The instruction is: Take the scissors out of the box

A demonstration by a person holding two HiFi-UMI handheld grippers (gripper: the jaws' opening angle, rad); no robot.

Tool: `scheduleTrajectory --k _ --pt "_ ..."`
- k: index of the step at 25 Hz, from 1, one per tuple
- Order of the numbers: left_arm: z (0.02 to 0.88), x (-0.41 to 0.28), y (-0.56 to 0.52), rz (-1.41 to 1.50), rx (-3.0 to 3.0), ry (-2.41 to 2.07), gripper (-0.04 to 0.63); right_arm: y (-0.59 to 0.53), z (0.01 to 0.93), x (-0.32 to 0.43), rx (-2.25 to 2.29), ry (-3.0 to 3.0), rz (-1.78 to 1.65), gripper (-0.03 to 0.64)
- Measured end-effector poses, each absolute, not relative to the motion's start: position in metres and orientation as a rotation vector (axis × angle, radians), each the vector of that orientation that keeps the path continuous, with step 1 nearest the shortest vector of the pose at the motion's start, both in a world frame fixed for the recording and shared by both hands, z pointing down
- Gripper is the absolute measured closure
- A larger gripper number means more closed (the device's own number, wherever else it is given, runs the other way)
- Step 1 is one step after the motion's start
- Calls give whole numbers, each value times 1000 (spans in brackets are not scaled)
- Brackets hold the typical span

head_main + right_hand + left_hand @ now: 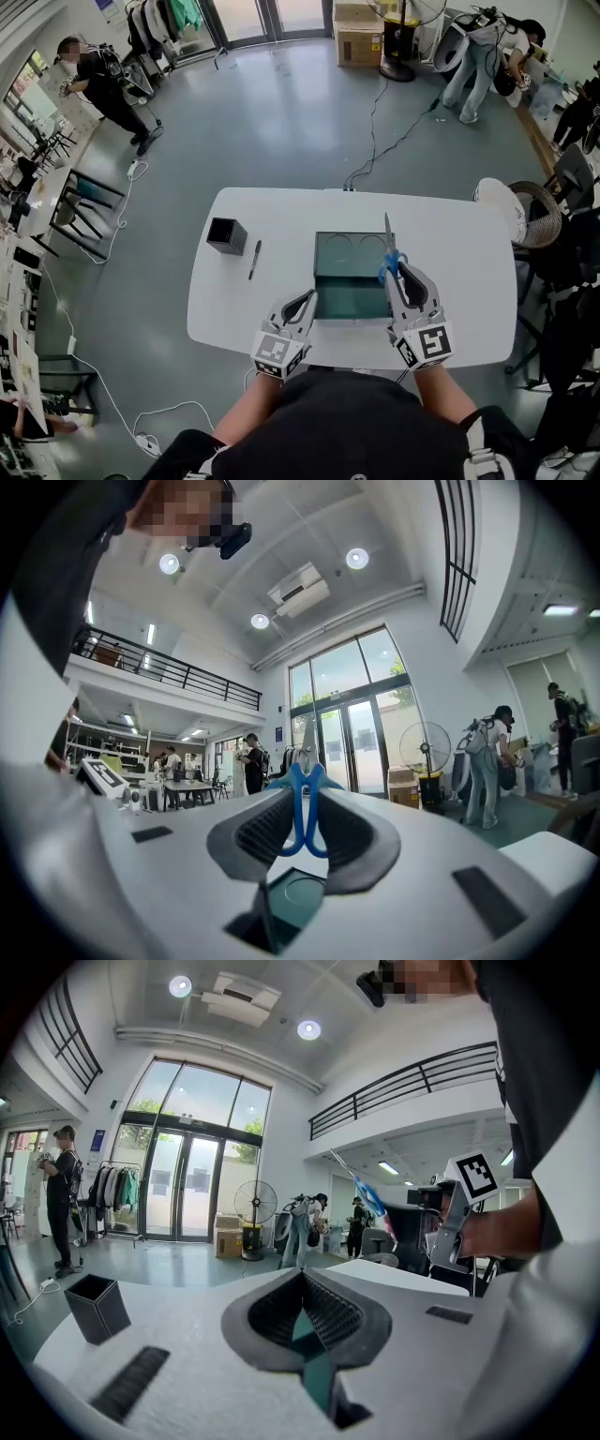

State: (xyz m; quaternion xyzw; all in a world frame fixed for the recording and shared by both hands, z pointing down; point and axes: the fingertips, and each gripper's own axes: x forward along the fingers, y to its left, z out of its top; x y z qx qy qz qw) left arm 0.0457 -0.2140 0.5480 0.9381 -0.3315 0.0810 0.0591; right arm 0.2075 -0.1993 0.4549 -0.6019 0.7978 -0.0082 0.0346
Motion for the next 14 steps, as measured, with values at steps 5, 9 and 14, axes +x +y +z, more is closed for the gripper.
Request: scheduleTrajectory --k 5,9,14 --pt "551 49 -206 255 2841 -986 583 -195 457 209 -1856 2459 -18 526" --pt "553 45 -202 263 2843 -982 583 -191 458 206 -1851 2464 -17 526" --pt "548 45 -203 256 2842 -997 583 -189 456 205 -1844 2474 -8 526"
